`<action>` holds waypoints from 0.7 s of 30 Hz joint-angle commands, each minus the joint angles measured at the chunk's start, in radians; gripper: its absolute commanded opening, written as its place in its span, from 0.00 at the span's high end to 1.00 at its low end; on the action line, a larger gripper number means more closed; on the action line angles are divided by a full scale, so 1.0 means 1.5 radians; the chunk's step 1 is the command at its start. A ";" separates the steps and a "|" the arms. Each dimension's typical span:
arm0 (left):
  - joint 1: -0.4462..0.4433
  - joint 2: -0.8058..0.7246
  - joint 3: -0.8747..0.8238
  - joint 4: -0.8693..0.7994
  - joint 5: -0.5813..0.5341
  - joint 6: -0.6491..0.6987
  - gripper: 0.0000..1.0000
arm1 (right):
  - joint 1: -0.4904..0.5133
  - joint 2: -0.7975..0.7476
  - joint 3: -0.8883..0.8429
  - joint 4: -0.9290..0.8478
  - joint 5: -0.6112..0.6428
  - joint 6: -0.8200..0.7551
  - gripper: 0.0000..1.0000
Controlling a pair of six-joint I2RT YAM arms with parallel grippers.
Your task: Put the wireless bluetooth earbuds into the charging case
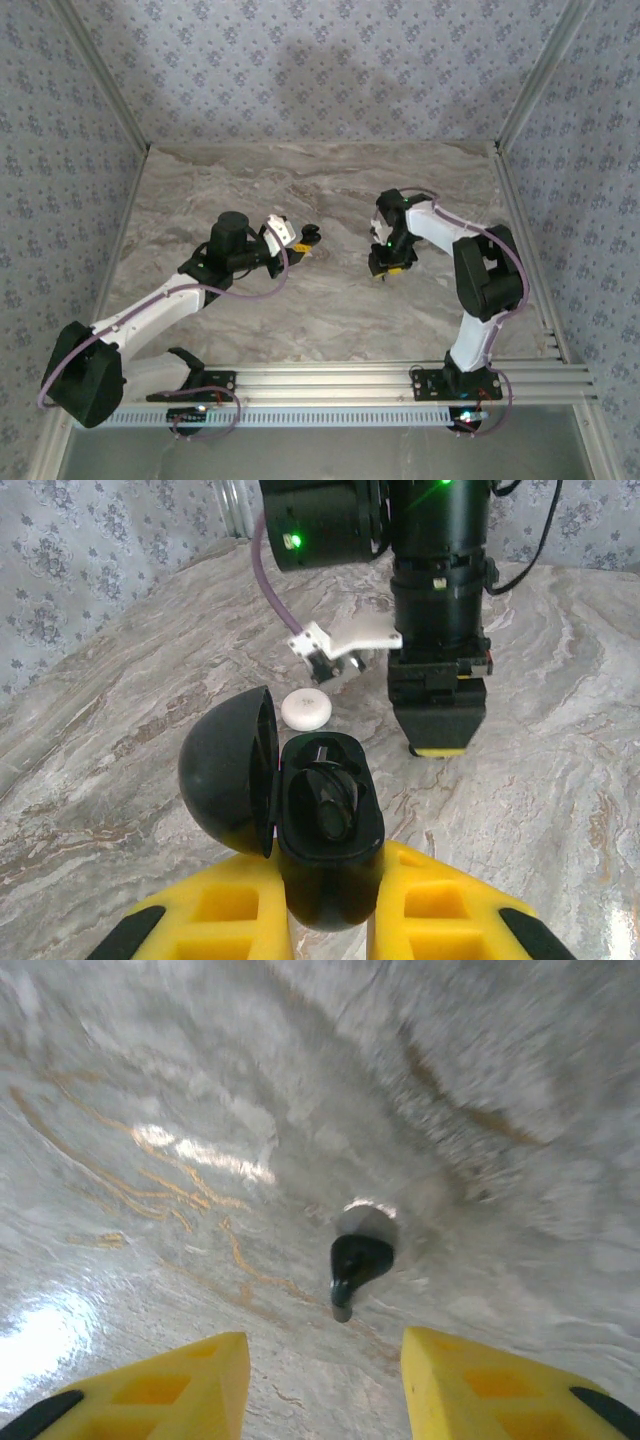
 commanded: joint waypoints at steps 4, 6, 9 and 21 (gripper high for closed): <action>-0.003 -0.002 0.007 0.008 0.009 -0.006 0.87 | 0.009 0.016 0.054 -0.046 0.064 0.033 0.58; -0.004 -0.002 0.008 0.008 0.008 -0.005 0.87 | 0.012 0.033 0.061 -0.048 0.067 0.039 0.59; -0.003 -0.001 0.009 0.005 0.008 -0.005 0.87 | 0.016 0.050 0.064 -0.041 0.067 0.044 0.59; -0.003 -0.001 0.009 0.001 0.006 -0.004 0.87 | 0.029 0.100 0.062 -0.032 0.064 0.044 0.63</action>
